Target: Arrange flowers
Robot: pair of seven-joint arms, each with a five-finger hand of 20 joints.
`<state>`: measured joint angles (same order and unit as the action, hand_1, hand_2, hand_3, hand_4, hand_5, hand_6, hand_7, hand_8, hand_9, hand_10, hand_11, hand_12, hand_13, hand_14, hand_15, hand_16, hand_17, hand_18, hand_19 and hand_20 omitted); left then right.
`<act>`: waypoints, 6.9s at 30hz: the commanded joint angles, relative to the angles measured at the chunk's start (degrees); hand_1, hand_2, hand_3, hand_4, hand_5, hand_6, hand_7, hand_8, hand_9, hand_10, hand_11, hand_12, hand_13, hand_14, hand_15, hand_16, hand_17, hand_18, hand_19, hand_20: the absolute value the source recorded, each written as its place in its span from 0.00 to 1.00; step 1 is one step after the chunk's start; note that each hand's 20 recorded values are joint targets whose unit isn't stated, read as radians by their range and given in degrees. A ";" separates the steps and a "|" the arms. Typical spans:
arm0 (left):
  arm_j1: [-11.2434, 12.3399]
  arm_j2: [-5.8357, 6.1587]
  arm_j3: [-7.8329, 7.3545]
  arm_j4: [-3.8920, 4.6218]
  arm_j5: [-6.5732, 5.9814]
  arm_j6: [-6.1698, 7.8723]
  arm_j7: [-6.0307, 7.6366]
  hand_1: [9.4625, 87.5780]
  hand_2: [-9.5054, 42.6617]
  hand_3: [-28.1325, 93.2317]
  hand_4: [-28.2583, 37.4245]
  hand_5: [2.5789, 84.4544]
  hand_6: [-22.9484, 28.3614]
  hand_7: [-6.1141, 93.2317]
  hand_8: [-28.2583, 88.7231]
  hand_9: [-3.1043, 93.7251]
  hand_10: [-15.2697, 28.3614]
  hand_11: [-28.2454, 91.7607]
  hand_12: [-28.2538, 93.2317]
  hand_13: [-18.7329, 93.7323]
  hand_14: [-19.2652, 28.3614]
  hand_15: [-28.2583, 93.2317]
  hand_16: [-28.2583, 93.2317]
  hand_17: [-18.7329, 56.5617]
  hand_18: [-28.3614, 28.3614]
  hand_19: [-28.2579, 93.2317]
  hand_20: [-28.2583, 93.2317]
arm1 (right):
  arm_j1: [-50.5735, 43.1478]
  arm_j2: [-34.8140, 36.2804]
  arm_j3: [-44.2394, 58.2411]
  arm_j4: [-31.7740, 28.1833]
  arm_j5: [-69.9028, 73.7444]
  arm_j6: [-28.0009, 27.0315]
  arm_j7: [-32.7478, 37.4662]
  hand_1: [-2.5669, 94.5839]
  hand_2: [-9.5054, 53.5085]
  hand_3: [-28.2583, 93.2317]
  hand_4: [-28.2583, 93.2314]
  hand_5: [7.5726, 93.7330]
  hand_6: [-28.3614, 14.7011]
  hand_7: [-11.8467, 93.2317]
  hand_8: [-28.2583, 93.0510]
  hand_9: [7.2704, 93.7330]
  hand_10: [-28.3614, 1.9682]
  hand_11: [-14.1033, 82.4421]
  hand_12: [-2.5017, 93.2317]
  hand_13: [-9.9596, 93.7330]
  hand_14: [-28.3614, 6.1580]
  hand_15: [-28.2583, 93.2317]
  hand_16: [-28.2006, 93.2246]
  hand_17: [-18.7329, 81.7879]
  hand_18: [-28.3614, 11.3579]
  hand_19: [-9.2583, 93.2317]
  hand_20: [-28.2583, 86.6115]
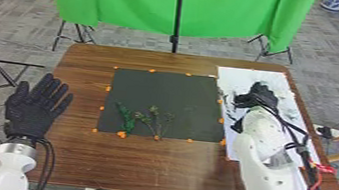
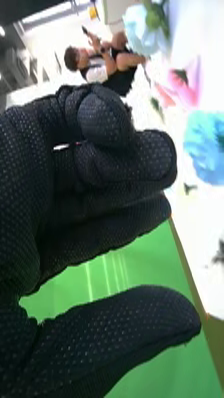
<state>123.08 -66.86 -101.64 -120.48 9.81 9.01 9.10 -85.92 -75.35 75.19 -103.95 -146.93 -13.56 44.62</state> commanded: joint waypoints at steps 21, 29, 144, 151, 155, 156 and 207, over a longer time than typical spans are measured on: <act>2.43 -1.51 -4.93 -2.53 -3.27 2.61 1.59 0.25 0.43 0.83 0.00 0.56 0.62 0.21 0.17 0.47 0.70 0.43 0.35 0.45 0.73 0.54 0.20 0.20 0.77 0.50 0.38 | -0.20 -4.39 -7.67 13.03 -10.00 -4.60 -6.76 0.75 0.00 0.68 0.00 0.64 0.56 0.45 0.33 0.80 0.52 0.28 0.43 0.80 0.60 0.69 0.60 0.62 0.10 1.00 0.55; 3.20 -2.04 -5.43 -3.19 -3.46 3.09 0.62 0.25 0.43 0.83 0.00 0.57 0.62 0.22 0.17 0.47 0.71 0.44 0.36 0.45 0.73 0.56 0.20 0.20 0.77 0.50 0.38 | -2.35 -2.72 -9.51 12.53 -11.75 2.13 -9.32 0.74 0.00 0.75 0.00 0.77 0.64 0.52 0.38 0.95 0.65 0.28 0.53 0.91 0.66 0.66 0.60 0.68 0.10 1.00 0.57; 3.94 -1.69 -3.63 -2.91 -4.73 6.40 -0.88 0.24 0.44 0.83 0.00 0.58 0.63 0.23 0.17 0.48 0.71 0.45 0.35 0.45 0.74 0.58 0.19 0.19 0.77 0.52 0.38 | -13.28 3.68 -13.70 -8.70 -8.72 3.87 -13.81 0.74 0.00 0.80 0.00 0.70 0.56 0.42 0.38 0.77 0.43 0.33 0.54 0.73 0.52 0.70 0.62 0.55 0.05 0.97 0.55; 4.11 -1.85 -3.64 -2.83 -4.28 5.80 -1.25 0.26 0.41 0.83 0.00 0.58 0.63 0.23 0.17 0.48 0.71 0.45 0.35 0.45 0.74 0.58 0.19 0.19 0.77 0.52 0.37 | -13.65 3.81 -13.39 -8.55 -9.70 3.96 -16.12 0.73 0.00 0.80 0.00 0.56 0.53 0.44 0.14 0.71 0.45 0.42 0.56 0.71 0.54 0.72 0.62 0.54 0.08 0.95 0.55; 4.15 -1.86 -3.60 -2.78 -3.99 5.43 -1.36 0.27 0.38 0.83 0.00 0.57 0.62 0.23 0.17 0.48 0.71 0.45 0.35 0.45 0.74 0.58 0.19 0.19 0.77 0.52 0.37 | -13.56 3.92 -13.47 -8.87 -10.21 3.83 -16.54 0.71 0.00 0.81 0.00 0.52 0.50 0.30 0.15 0.70 0.44 0.44 0.55 0.70 0.54 0.72 0.61 0.54 0.07 0.94 0.55; 4.18 -1.71 -3.56 -2.81 -4.18 5.49 -1.18 0.27 0.38 0.83 0.00 0.57 0.62 0.23 0.17 0.47 0.71 0.45 0.35 0.45 0.74 0.58 0.19 0.19 0.77 0.52 0.37 | -13.51 3.93 -13.54 -8.92 -10.27 4.07 -16.49 0.71 0.00 0.81 0.00 0.51 0.49 0.28 0.15 0.69 0.44 0.45 0.55 0.70 0.54 0.72 0.61 0.54 0.07 0.94 0.54; 2.05 -2.24 -1.24 -1.68 -2.87 3.30 -1.25 0.25 0.42 0.83 0.00 0.56 0.62 0.22 0.17 0.47 0.71 0.44 0.35 0.45 0.74 0.56 0.19 0.19 0.77 0.51 0.37 | -5.32 7.44 -0.79 5.54 -6.79 10.76 -12.39 0.74 0.00 0.76 0.00 0.71 0.60 0.35 0.26 0.79 0.51 0.27 0.44 0.75 0.62 0.53 0.56 0.58 0.20 0.92 0.48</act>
<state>125.28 -68.41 -103.69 -122.97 6.99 11.69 8.53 -90.65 -67.99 74.83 -101.91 -152.34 -12.96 33.40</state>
